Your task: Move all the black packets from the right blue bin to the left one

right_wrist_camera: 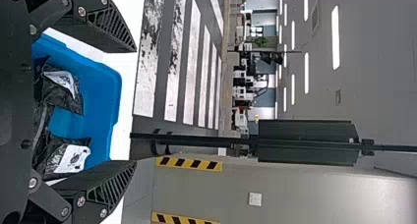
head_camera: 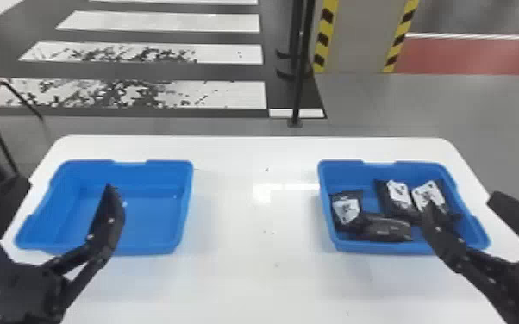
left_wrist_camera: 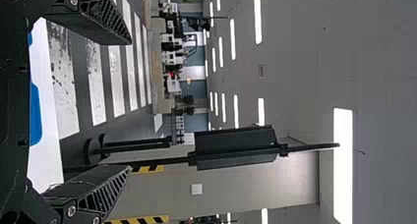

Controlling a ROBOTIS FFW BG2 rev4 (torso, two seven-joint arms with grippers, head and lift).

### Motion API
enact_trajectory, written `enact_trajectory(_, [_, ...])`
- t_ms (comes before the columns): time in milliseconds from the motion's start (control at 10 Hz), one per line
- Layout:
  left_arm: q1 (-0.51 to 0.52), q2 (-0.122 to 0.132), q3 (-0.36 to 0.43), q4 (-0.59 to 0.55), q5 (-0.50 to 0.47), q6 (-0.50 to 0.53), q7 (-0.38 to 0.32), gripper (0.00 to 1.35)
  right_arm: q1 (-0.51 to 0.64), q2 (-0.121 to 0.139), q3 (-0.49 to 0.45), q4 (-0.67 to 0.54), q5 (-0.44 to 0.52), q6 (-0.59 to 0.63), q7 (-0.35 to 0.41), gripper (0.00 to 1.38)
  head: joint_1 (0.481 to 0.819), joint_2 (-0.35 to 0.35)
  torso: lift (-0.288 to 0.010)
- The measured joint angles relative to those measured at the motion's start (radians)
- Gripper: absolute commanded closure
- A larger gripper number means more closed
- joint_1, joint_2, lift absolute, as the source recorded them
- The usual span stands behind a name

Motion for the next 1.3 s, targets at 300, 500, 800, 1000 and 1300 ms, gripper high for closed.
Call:
enact_trajectory(300, [0.0,0.0,0.002,0.0,0.001,-0.003,0.0,0.14,-0.001,0.0,0.0,0.0,0.002,-0.001,-0.002,0.23,0.695,-0.028,-0.14])
enact_trajectory(500, [-0.001,0.0,0.001,0.0,0.001,-0.005,0.0,0.14,-0.002,0.001,0.001,0.0,0.002,0.0,-0.002,0.23,0.695,-0.029,-0.14])
enact_trajectory(800, [-0.003,0.0,0.0,0.0,0.001,-0.006,0.0,0.14,-0.006,0.002,0.0,0.0,0.001,0.007,-0.009,0.23,0.695,-0.032,-0.14])
enact_trajectory(1000, [-0.005,0.0,-0.002,0.0,0.001,-0.006,0.0,0.14,-0.036,0.001,-0.009,0.015,-0.005,0.021,-0.012,0.22,0.695,-0.042,-0.14])
enact_trajectory(1300, [-0.008,0.001,-0.008,0.001,0.0,-0.001,0.0,0.14,-0.161,-0.025,-0.025,0.068,-0.023,0.238,-0.009,0.22,0.695,-0.065,-0.14])
